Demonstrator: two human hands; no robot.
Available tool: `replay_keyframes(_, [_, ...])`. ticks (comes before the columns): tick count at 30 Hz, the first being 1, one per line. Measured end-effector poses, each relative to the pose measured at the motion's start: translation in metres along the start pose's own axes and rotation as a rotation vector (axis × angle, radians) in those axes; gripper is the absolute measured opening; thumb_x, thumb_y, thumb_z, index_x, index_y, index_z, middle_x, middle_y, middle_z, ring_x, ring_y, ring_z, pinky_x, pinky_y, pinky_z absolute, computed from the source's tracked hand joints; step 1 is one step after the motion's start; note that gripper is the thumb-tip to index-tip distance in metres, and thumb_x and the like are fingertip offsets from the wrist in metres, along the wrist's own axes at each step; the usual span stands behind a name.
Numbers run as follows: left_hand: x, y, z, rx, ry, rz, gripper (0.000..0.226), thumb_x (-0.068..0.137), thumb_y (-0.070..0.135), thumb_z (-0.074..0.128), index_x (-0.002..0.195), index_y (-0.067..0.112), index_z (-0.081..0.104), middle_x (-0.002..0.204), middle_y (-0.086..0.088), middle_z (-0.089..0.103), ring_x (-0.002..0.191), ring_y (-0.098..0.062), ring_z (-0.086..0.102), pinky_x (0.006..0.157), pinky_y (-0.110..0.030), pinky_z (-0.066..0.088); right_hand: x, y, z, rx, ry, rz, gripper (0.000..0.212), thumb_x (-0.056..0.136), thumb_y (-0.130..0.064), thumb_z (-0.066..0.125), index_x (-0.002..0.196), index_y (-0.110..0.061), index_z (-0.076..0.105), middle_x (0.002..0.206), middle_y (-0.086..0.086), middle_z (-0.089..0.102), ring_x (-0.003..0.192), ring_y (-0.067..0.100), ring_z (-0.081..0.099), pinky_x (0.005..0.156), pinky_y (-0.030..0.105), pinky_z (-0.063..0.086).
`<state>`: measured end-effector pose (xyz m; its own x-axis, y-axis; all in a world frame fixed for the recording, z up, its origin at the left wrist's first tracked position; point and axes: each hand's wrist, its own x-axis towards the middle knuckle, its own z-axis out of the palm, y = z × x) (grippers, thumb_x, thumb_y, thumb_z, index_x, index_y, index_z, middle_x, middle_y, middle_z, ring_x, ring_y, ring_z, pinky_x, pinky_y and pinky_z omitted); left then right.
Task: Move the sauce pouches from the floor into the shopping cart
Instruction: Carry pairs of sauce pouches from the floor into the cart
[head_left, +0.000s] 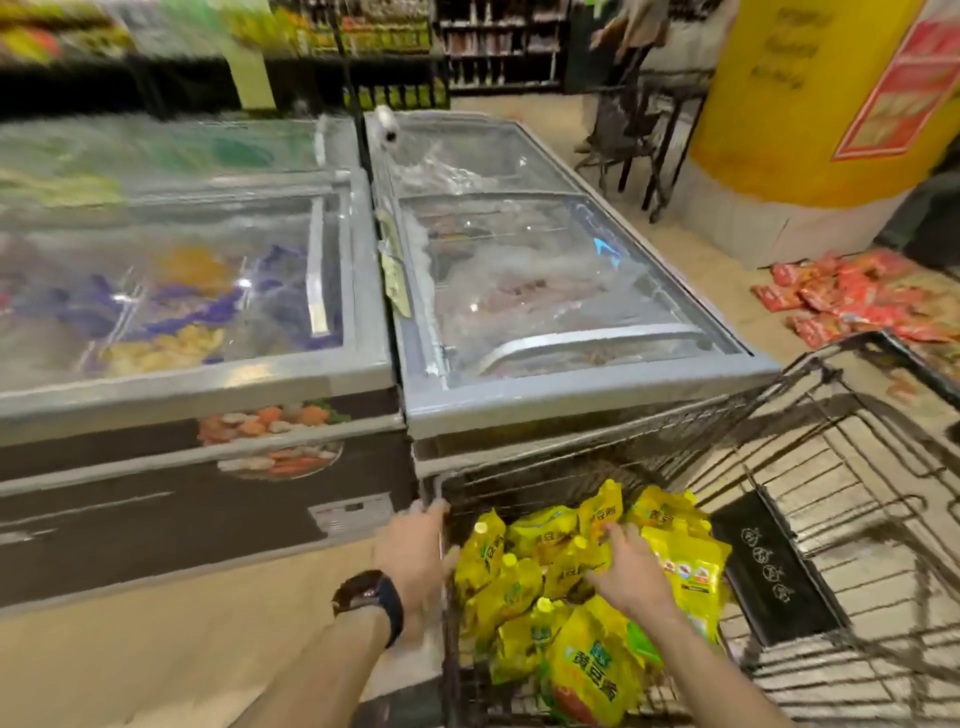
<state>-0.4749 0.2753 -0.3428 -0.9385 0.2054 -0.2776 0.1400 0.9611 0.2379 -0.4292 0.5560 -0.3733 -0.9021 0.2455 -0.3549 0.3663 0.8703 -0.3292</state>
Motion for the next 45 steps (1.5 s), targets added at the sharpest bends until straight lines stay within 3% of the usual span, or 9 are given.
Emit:
replay_keyframes(8, [-0.025, -0.009, -0.052, 0.029, 0.202, -0.176, 0.063, 0.091, 0.058, 0.052, 0.145, 0.032, 0.033, 0.134, -0.002, 0.049, 0.121, -0.022, 0.051, 0.094, -0.039, 0.05, 0.028, -0.068, -0.048, -0.232, 0.034, -0.316, 0.084, 0.079, -0.045, 0.069, 0.149, -0.024, 0.029, 0.15, 0.008, 0.034, 0.136, 0.028, 0.039, 0.103, 0.041, 0.045])
replay_keyframes(19, [-0.123, -0.057, -0.077, -0.011, 0.316, -0.632, 0.069, 0.09, 0.057, 0.055, 0.149, 0.032, 0.03, 0.136, -0.003, 0.047, 0.121, -0.023, 0.053, 0.093, -0.036, 0.053, 0.028, -0.193, -0.05, -0.368, -0.012, -0.794, 0.083, 0.081, -0.039, 0.069, 0.15, -0.024, 0.026, 0.148, 0.007, 0.035, 0.135, 0.028, 0.039, 0.107, 0.043, 0.042])
replay_keyframes(25, [-0.259, -0.101, -0.089, 0.018, 0.468, -0.942, 0.071, 0.089, 0.065, 0.051, 0.148, 0.034, 0.029, 0.133, -0.002, 0.054, 0.117, -0.025, 0.059, 0.086, -0.036, 0.054, -0.067, -0.309, -0.018, -0.364, -0.074, -1.139, 0.086, 0.081, -0.041, 0.074, 0.151, -0.027, 0.026, 0.158, 0.007, 0.027, 0.143, 0.027, 0.033, 0.113, 0.045, 0.039])
replay_keyframes(33, [-0.459, -0.141, -0.088, 0.023, 0.57, -1.318, 0.069, 0.089, 0.065, 0.052, 0.146, 0.03, 0.033, 0.132, -0.005, 0.052, 0.117, -0.027, 0.056, 0.085, -0.04, 0.055, -0.245, -0.413, 0.032, -0.396, -0.131, -1.524, 0.092, 0.077, -0.044, 0.074, 0.151, -0.026, 0.023, 0.15, 0.007, 0.032, 0.137, 0.029, 0.037, 0.106, 0.047, 0.042])
replay_keyframes(45, [-0.619, -0.184, -0.059, 0.035, 0.604, -1.526, 0.072, 0.091, 0.063, 0.048, 0.151, 0.028, 0.028, 0.135, -0.003, 0.049, 0.121, -0.023, 0.052, 0.091, -0.034, 0.05, -0.394, -0.478, 0.111, -0.427, -0.223, -1.713, 0.084, 0.08, -0.045, 0.069, 0.149, -0.027, 0.025, 0.147, 0.004, 0.035, 0.134, 0.026, 0.04, 0.105, 0.042, 0.042])
